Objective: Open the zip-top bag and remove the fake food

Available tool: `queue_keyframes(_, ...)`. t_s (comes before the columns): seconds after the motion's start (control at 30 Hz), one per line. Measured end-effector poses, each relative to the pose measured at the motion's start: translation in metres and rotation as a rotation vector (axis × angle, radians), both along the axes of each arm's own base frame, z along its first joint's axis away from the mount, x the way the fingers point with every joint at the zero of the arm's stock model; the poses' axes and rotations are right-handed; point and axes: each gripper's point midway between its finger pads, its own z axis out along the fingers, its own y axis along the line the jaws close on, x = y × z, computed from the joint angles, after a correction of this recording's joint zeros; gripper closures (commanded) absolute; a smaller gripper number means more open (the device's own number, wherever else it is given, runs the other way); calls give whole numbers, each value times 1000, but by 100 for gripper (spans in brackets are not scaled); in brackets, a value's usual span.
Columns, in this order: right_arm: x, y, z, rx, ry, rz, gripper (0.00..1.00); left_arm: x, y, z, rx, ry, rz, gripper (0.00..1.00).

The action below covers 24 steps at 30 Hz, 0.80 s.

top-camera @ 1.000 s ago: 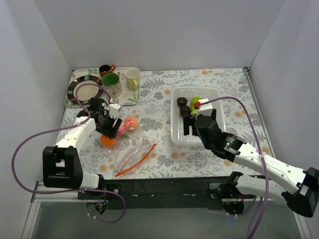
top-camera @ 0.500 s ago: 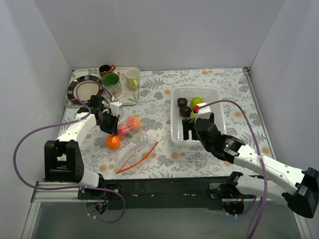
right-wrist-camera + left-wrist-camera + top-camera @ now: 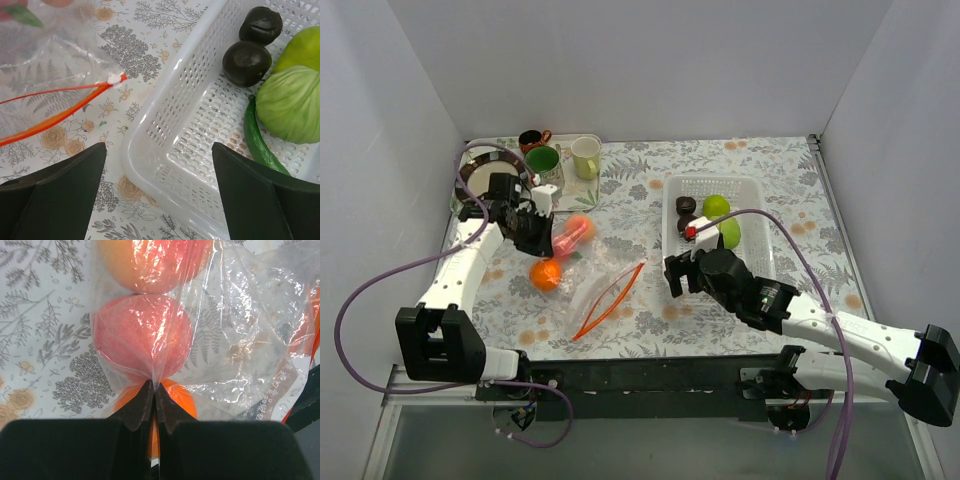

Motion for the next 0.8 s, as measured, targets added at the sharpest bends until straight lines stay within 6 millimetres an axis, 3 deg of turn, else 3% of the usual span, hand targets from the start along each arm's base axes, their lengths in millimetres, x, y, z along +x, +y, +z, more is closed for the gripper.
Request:
queue_keyframes(0.17, -2, 6, -7, -19, 11, 20, 5, -30, 4, -32, 28, 106, 10, 100)
queue_keyframes(0.23, -4, 8, -10, -26, 16, 28, 5, -34, 8, -37, 51, 127, 18, 100)
queue_keyframes(0.43, -10, 17, -17, -41, 24, 59, 5, -12, 15, -15, 93, 29, 57, 100)
queue_keyframes(0.6, -13, 21, -19, -49, 25, 72, 5, 0, 9, 1, 88, -53, 76, 100)
queue_keyframes(0.67, -14, 22, -21, -54, 26, 75, 5, -6, 1, -7, 99, -79, 61, 100)
queue_keyframes(0.8, -17, 26, -26, -70, 32, 85, 5, -40, -19, -34, 241, -45, -42, 100)
